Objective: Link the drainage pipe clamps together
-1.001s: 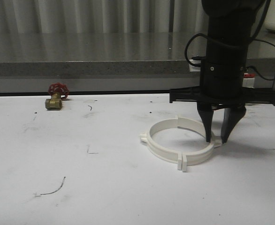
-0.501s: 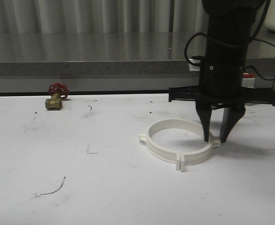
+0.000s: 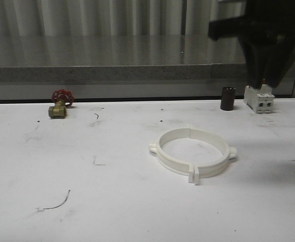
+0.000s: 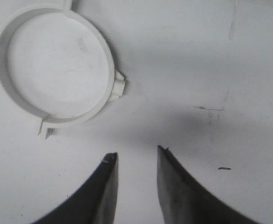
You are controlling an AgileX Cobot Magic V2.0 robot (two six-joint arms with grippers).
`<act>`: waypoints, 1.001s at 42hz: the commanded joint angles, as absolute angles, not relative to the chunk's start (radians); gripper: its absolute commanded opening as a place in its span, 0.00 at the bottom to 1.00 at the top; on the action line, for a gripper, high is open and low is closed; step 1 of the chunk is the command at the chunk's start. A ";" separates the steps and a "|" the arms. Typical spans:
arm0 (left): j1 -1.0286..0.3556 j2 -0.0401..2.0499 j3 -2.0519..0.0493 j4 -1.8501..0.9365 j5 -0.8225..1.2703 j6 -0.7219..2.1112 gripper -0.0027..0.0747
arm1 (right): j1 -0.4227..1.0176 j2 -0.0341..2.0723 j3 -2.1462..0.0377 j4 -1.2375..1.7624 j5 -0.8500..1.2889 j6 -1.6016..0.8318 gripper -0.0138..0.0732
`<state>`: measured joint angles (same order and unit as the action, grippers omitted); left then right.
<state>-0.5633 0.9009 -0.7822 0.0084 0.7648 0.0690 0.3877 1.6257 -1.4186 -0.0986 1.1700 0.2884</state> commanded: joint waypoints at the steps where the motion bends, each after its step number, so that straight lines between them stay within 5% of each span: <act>1: -0.562 0.897 -0.807 0.000 0.705 0.066 0.47 | 0.384 1.474 -1.420 -0.082 1.176 0.172 0.44; 42: -0.562 0.897 -0.807 0.000 0.705 0.066 0.47 | 0.384 0.410 -0.752 -0.070 0.989 0.118 0.44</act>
<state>-0.5633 0.9009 -0.7822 0.0084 0.7648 0.0690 0.3877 0.4393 -0.7429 -0.0531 1.0586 0.1282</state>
